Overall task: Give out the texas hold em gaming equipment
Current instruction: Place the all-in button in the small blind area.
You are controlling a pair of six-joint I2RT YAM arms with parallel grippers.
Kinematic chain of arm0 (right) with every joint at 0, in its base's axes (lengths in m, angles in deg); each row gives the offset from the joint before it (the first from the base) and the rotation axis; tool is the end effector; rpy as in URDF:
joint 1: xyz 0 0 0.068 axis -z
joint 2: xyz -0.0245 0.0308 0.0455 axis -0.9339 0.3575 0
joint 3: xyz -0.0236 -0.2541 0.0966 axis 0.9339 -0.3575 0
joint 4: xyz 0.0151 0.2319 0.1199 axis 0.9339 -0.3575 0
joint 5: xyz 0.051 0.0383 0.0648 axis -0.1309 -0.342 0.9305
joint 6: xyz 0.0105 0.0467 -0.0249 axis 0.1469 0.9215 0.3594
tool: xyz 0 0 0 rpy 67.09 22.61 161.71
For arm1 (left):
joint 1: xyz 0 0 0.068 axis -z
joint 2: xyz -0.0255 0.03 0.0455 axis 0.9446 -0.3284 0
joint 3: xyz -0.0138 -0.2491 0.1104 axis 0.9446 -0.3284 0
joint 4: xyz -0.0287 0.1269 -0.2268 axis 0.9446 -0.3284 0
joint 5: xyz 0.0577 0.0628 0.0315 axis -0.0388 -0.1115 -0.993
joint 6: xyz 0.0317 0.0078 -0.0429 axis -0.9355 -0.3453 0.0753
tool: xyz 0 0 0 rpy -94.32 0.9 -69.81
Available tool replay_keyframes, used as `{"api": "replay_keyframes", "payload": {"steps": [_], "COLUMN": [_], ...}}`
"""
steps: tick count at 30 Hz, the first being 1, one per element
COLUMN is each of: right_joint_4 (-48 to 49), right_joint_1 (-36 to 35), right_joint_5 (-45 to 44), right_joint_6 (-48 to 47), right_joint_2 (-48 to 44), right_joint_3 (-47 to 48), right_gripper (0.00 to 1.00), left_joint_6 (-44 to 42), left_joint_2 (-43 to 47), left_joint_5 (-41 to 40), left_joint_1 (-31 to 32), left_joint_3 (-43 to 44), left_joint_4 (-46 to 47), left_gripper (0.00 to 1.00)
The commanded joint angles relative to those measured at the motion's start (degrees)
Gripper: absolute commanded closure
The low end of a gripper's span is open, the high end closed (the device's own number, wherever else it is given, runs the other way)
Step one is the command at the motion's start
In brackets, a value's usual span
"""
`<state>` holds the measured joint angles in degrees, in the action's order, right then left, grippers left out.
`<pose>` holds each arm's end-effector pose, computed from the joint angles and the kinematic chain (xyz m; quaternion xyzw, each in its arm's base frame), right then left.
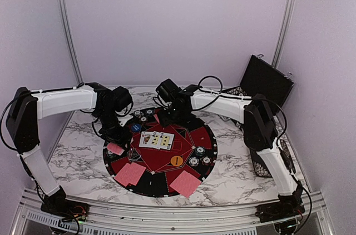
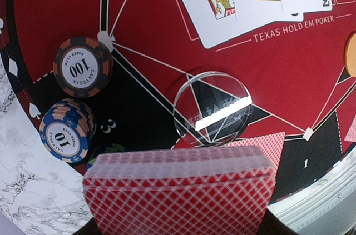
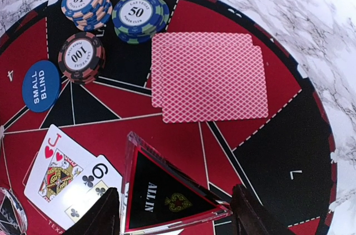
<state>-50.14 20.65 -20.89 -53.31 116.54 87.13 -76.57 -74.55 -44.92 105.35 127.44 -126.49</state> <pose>0.3539 0.3895 0.1930 -0.2391 0.9279 0.0781 0.2753 0.2686 -0.1887 0.2174 0.2381 0.9665 -0.0742 0.0613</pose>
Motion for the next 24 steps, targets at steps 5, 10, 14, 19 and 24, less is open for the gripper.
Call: {"api": "replay_keyframes", "payload": {"steps": [5, 10, 14, 19, 24], "right_joint_4": [1.7, 3.8, 5.4, 6.6, 7.3], "right_joint_1": [1.1, 1.5, 1.5, 1.4, 1.5], "right_joint_5": [0.5, 1.5, 2.6, 3.6, 4.6], "right_joint_6": [2.1, 3.6, 4.7, 5.8, 6.5], "right_joint_2": [5.3, 7.0, 7.9, 8.7, 9.5], "right_joint_3": [8.9, 9.6, 9.9, 10.2, 10.4], "right_gripper": [0.48, 0.49, 0.49, 0.49, 0.49], "left_joint_6": [-0.3, -0.3, -0.3, -0.3, -0.3], "left_joint_2": [2.7, 2.7, 2.8, 2.8, 2.7], "left_joint_5": [0.3, 0.3, 0.3, 0.5, 0.5], "left_joint_1": [-0.4, -0.5, -0.6, -0.6, -0.7], "left_joint_3": [-0.5, -0.5, -0.6, -0.7, -0.6], "left_joint_4": [0.2, 0.2, 0.2, 0.3, 0.3], "left_gripper": [0.55, 0.54, 0.55, 0.54, 0.55]}}
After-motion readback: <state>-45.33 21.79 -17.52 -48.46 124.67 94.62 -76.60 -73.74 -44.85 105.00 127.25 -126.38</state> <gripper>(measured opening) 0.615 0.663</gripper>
